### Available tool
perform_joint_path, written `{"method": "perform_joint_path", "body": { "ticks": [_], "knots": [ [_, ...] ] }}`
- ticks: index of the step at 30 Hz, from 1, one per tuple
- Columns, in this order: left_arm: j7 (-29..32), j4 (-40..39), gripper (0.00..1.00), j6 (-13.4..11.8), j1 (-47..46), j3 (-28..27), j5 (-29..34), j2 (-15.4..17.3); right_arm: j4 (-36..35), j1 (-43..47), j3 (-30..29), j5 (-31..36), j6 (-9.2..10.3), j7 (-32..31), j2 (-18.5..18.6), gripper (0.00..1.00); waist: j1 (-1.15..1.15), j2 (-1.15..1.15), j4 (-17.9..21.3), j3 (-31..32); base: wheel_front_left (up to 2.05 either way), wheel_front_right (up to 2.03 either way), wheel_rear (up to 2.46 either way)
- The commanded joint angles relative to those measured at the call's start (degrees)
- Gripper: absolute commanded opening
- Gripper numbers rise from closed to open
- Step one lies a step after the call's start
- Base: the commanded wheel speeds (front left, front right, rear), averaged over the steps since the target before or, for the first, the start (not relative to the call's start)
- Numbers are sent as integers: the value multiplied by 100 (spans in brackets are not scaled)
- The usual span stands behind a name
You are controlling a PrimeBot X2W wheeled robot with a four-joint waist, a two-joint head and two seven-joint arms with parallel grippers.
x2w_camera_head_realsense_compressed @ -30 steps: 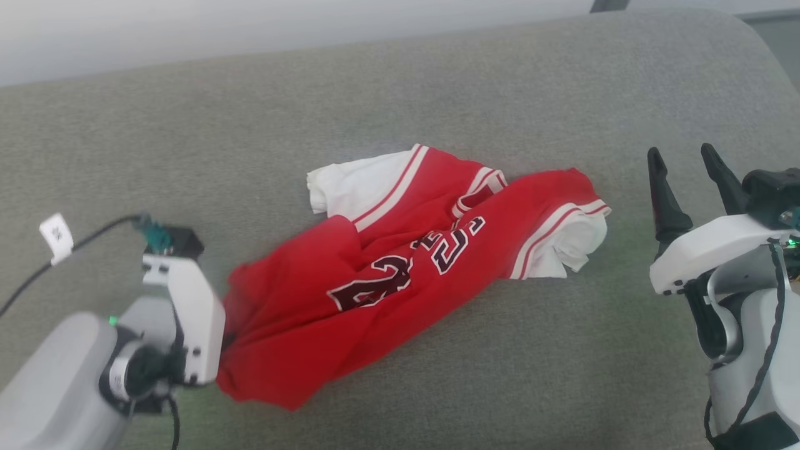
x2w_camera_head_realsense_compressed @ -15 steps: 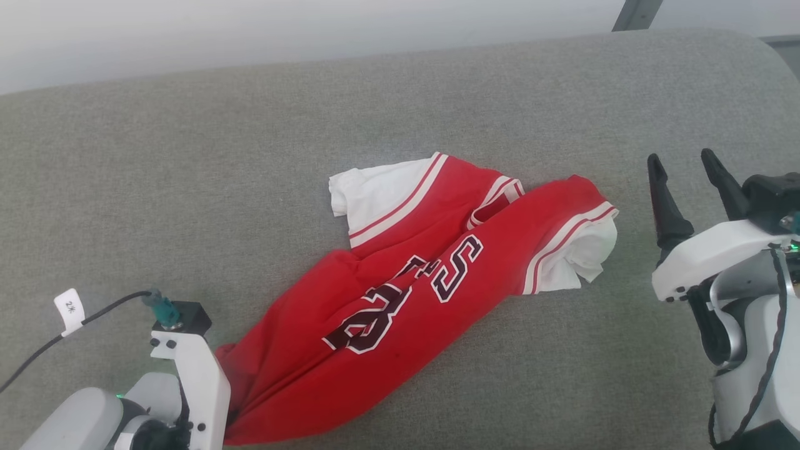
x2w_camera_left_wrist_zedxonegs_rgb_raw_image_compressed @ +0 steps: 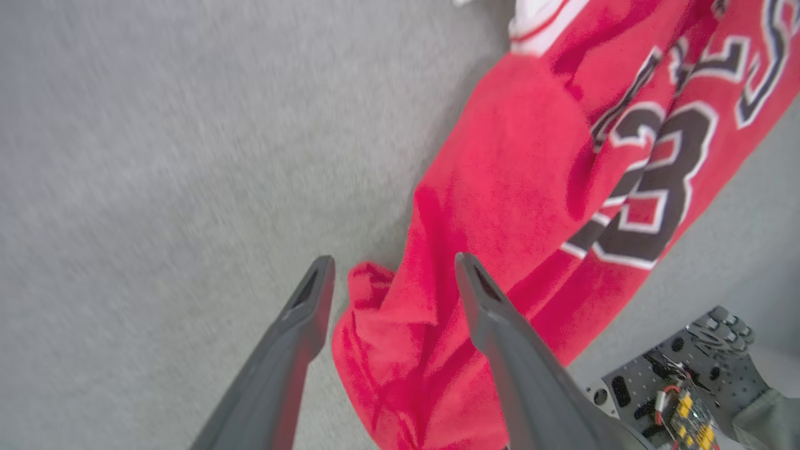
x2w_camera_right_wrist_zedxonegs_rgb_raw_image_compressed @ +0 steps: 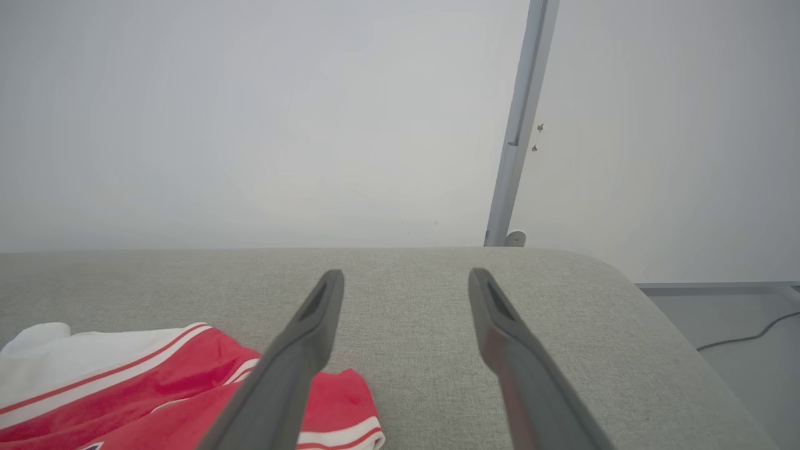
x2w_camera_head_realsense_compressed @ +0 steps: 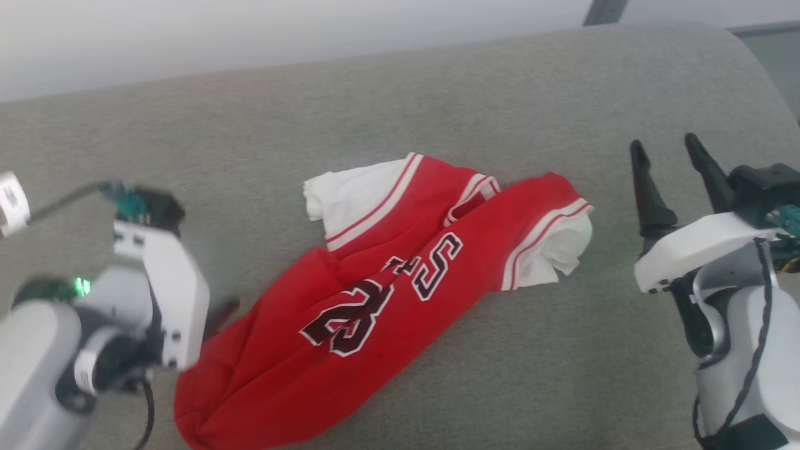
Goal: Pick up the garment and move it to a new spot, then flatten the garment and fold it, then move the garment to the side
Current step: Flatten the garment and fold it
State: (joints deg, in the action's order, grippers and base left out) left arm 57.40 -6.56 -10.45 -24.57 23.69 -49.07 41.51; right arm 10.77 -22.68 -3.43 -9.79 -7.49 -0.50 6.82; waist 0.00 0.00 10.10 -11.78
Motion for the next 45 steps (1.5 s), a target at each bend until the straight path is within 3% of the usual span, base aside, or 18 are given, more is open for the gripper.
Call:
{"method": "perform_joint_path", "body": {
  "ticks": [1, 5, 12, 16, 30, 31, 32, 45],
  "knots": [
    [-46, -18, 100, 57, -206, -26, 81, -22, -11, -67, 46, -18, -1, 61, -42, 100, 0, 0, 111, -54, 0, 0, 0],
    [-195, 119, 100, 209, -651, -52, 140, -173, 24, -149, 151, -47, -1, 120, -117, 100, 0, 0, 295, -148, 0, 0, 0],
    [-750, 897, 100, 819, -1546, 78, 351, -502, 232, -440, 461, -114, -1, 323, -268, 100, 0, 0, 803, -420, 0, 0, 0],
    [-933, 1480, 100, 1044, -1882, 133, 403, -633, 377, -569, 598, -159, -1, 461, -325, 100, 0, 0, 1030, -555, 0, 0, 0],
    [-604, 3003, 100, 1095, -2187, 636, 663, -871, 712, -807, 659, -213, -1, 718, -391, 100, 0, 0, 1223, -922, 0, 0, 0],
    [-603, 3080, 9, 1177, -2168, 678, 631, -904, 722, -809, 648, -210, -1, 727, -390, 100, 0, 0, 1217, -934, 0, 0, 0],
    [-672, 3167, 0, 1166, -2171, 661, 626, -933, 733, -813, 639, -200, -1, 742, -392, 100, 0, 0, 1206, -944, 0, 0, 0],
    [-1463, 3649, 0, 1194, -2367, 406, 685, -847, 796, -649, 287, 35, -1, 657, -309, 100, 0, 0, 610, -639, 0, 0, 0]
  ]
}}
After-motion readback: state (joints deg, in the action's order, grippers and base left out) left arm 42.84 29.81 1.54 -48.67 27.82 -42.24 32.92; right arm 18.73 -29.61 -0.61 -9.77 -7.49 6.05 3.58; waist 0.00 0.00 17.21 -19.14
